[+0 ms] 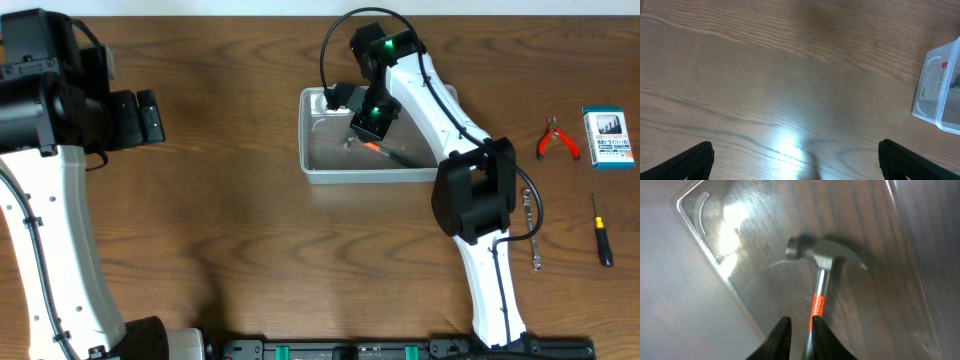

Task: Pack container
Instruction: 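Lower the hammer into the container and open the right gripper, then raise the right gripper and move it over the red pliers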

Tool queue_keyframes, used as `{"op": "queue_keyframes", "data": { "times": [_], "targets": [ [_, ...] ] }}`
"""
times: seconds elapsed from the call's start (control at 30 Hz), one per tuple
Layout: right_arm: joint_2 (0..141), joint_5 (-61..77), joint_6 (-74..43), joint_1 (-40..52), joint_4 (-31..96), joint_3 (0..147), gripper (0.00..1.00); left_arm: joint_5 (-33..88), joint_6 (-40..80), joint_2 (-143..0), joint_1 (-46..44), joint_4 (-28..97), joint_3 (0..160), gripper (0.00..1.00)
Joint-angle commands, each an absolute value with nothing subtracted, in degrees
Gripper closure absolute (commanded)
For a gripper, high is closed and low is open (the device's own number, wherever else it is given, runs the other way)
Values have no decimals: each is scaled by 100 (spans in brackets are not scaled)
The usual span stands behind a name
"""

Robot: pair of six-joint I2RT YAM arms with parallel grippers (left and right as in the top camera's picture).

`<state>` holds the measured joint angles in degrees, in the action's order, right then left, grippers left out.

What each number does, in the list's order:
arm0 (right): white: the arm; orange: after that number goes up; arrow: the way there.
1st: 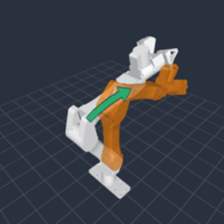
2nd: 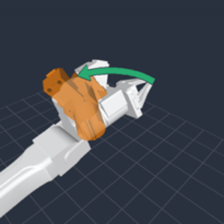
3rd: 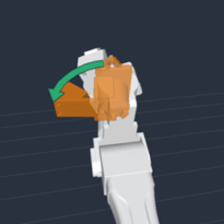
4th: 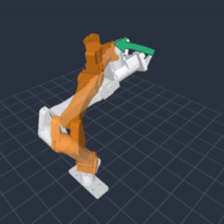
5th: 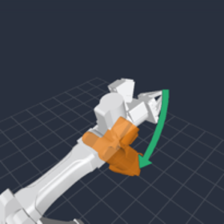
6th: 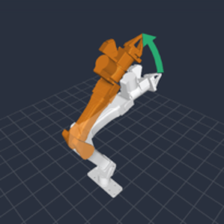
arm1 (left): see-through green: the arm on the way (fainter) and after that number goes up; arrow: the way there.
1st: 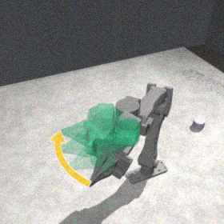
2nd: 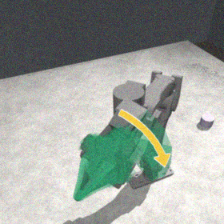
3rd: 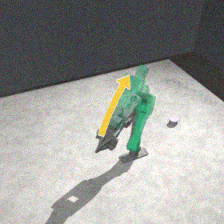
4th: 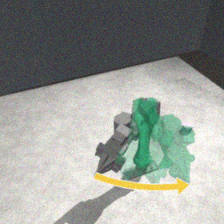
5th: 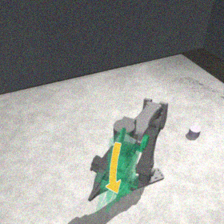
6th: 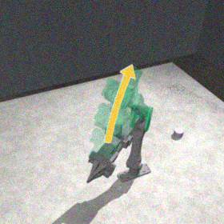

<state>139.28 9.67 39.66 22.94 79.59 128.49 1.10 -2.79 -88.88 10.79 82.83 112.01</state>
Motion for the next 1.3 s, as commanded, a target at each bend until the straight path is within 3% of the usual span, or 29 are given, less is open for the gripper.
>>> {"op": "queue_keyframes", "data": {
  "times": [0.0, 0.33, 0.4, 0.7, 1.0, 1.27],
  "targets": [
    [13865, 1076, 3997, 2333, 7946, 12825, 79, 104, -226, -8912, 1096, 8285, 11310, 2],
    [13611, 1052, 3463, 2309, 8114, 13251, 42, 104, -226, -8912, 1096, 8285, 11310, 2],
    [13430, 1052, 3253, 2290, 8154, 13498, 1, 104, -226, -8912, 1096, 8285, 11310, 2],
    [11970, 237, 1756, 1826, 8302, 14035, 1, 104, -226, -8912, 1096, 8285, 11310, 2],
    [11017, 235, 1514, 725, 9732, 14031, 1, 104, -226, -8912, 1096, 8285, 11310, 2],
    [10521, 169, 1074, -327, 9732, 13351, 1, 104, -226, -8912, 1096, 8285, 11310, 2]
  ]
}}
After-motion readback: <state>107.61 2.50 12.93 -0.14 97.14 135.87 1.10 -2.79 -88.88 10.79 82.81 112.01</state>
